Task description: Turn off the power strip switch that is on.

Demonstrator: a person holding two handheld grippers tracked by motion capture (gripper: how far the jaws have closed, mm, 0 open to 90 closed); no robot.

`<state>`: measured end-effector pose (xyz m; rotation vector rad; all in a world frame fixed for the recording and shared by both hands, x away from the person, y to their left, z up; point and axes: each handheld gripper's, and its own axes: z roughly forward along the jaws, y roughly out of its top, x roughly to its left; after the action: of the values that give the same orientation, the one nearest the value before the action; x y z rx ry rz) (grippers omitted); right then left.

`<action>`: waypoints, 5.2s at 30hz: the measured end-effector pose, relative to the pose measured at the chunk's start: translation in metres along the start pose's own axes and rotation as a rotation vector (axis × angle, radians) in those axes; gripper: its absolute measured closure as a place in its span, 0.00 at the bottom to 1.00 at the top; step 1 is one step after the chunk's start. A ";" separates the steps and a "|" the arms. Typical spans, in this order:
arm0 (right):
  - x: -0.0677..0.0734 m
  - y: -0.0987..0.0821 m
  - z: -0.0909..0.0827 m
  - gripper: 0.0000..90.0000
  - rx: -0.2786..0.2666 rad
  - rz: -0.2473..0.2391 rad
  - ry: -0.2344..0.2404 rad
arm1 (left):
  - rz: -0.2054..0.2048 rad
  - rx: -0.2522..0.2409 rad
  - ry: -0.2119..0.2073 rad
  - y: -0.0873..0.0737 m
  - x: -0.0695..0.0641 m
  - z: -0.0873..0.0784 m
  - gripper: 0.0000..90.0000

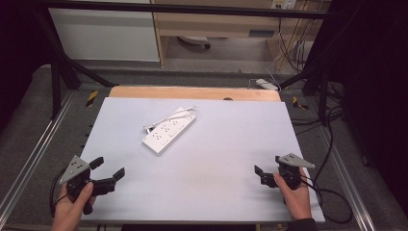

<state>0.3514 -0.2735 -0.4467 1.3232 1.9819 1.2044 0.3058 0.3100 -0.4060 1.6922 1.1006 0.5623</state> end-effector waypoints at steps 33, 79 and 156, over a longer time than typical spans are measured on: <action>0.003 0.000 0.003 0.05 0.066 -0.037 0.026 | -0.003 0.049 -0.014 0.020 -0.008 0.007 0.08; 0.004 0.000 0.002 0.04 0.062 -0.040 0.036 | 0.085 0.074 -0.085 0.101 -0.033 0.072 0.09; 0.003 0.000 0.000 0.04 0.059 -0.066 0.033 | 0.145 0.181 -0.041 0.120 -0.030 0.183 0.08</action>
<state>0.3505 -0.2710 -0.4462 1.2629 2.0822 1.1524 0.4824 0.1843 -0.3650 1.9446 1.0305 0.5295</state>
